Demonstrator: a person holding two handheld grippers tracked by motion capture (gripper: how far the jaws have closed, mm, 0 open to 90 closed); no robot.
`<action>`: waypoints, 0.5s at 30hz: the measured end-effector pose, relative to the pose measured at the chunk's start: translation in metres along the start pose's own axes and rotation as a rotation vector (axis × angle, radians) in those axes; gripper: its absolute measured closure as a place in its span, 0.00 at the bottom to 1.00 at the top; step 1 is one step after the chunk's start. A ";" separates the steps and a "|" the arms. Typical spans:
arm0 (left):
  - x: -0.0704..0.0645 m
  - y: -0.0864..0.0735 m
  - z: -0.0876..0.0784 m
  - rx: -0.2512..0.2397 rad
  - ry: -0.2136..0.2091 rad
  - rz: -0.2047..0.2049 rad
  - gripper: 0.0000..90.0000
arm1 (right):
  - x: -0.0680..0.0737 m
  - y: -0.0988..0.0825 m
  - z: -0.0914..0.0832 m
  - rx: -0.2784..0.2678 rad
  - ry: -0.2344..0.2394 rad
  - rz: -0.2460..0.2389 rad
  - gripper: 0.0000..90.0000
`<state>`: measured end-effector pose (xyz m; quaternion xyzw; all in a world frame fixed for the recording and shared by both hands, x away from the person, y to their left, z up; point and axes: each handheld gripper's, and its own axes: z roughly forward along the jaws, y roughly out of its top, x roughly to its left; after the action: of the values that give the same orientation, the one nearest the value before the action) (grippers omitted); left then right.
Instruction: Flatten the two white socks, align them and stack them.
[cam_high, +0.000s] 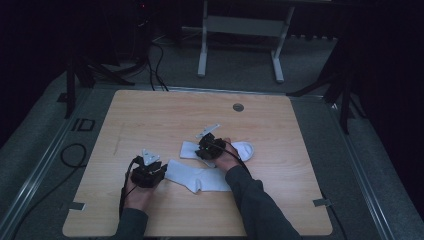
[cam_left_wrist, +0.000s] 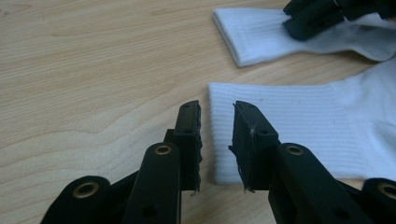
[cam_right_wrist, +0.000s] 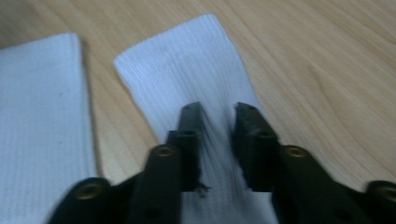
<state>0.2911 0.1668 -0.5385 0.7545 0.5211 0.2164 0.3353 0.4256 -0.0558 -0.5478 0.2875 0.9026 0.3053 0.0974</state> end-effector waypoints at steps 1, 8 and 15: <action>0.000 -0.001 -0.001 0.000 0.000 0.000 0.79 | -0.002 0.000 0.000 -0.001 -0.006 0.011 0.91; 0.001 -0.003 -0.003 0.002 0.001 -0.002 0.79 | -0.012 -0.005 -0.007 -0.039 0.024 0.135 0.93; -0.002 -0.003 -0.001 0.008 -0.003 0.005 0.79 | -0.026 -0.004 -0.066 -0.174 0.065 0.179 0.93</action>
<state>0.2874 0.1661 -0.5400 0.7573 0.5196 0.2143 0.3326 0.4221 -0.1059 -0.4976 0.3471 0.8461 0.3992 0.0650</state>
